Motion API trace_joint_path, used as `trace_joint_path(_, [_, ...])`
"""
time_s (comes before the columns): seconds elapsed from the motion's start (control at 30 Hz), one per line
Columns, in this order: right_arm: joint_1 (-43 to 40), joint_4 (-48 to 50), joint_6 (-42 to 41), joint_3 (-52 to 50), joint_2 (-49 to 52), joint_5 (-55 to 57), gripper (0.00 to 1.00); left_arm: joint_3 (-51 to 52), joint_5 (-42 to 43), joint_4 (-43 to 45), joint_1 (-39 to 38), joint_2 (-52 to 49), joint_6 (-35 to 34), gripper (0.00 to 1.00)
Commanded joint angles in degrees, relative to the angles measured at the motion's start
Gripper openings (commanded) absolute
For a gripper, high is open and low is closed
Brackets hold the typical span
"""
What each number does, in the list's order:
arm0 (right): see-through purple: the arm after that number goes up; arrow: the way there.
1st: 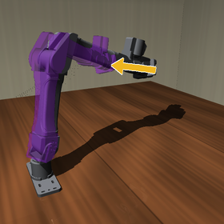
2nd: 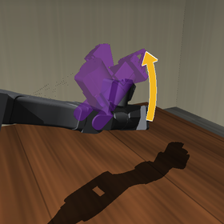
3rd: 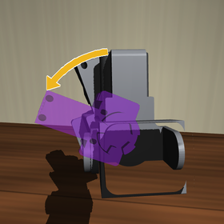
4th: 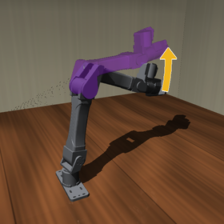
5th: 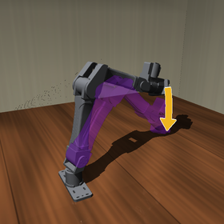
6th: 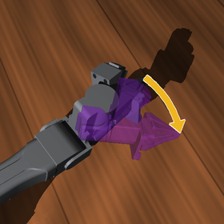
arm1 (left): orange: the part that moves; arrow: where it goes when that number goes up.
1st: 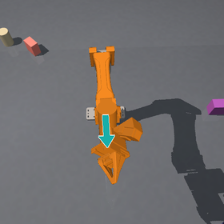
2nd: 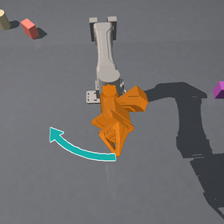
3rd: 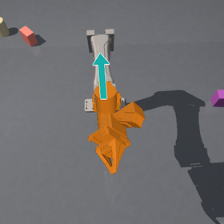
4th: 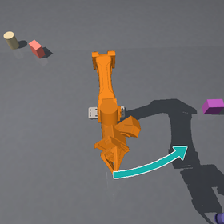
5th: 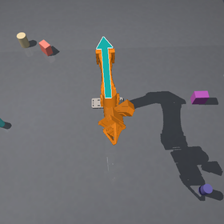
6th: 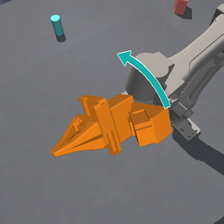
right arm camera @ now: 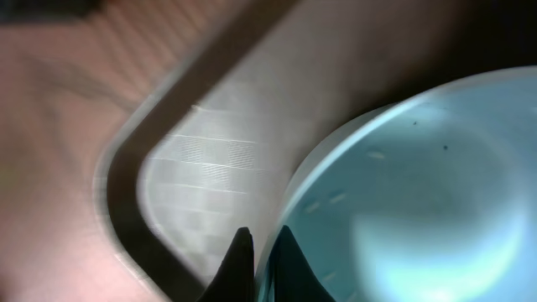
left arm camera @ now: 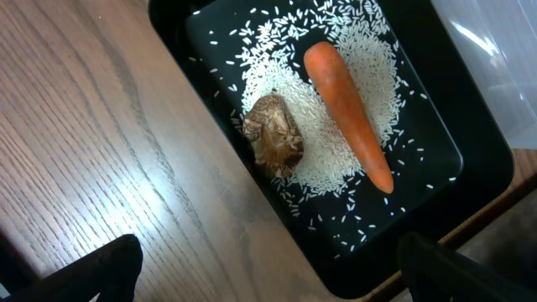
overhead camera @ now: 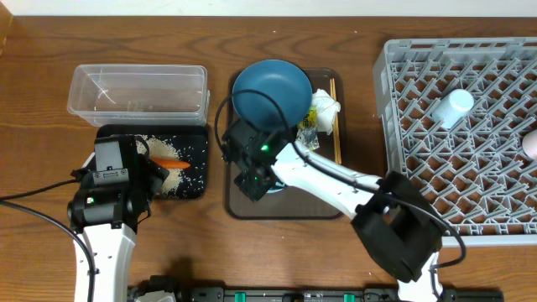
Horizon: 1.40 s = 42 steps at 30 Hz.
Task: Sort waste into correct bins and load items into the dishwasher rack
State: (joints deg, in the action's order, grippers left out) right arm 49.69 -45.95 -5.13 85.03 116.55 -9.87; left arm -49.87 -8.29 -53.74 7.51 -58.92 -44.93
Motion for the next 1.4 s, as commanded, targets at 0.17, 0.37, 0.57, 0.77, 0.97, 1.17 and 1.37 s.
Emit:
trace_joint_path(0.17, [-10.14, 0.07, -3.19, 2.19, -13.0, -18.49, 0.01, -0.72, -0.72, -0.2, 0.31, 0.2, 0.76, 0.98])
trace_joint_path(0.37, [-21.49, -2.16, -3.19, 2.19, -23.47, -20.22, 0.01, -0.72, -0.74, -0.2, 0.31, 0.2, 0.76, 0.98])
trace_joint_path(0.57, [-33.07, -5.99, -0.48, 2.19, -29.53, -22.6, 0.01, -0.72, -0.72, -0.2, 0.31, 0.2, 0.76, 0.98])
trace_joint_path(0.77, [-34.93, -10.21, 3.1, 1.33, -29.16, -24.46, 0.01, -0.72, -0.72, -0.2, 0.31, 0.2, 0.76, 0.98])
trace_joint_path(0.97, [-29.64, -10.08, 3.06, -2.12, -27.23, -23.96, 0.64, -0.72, -0.74, -0.2, 0.31, 0.2, 0.76, 0.98])
trace_joint_path(1.17, [-20.39, -9.97, -9.64, -5.38, -22.8, -8.59, 0.78, -0.72, -0.74, -0.2, 0.31, 0.2, 0.76, 0.98])
trace_joint_path(1.37, [-12.37, -7.43, -12.92, -5.68, -16.61, -6.6, 0.59, -0.72, -0.72, -0.2, 0.31, 0.2, 0.76, 0.98])
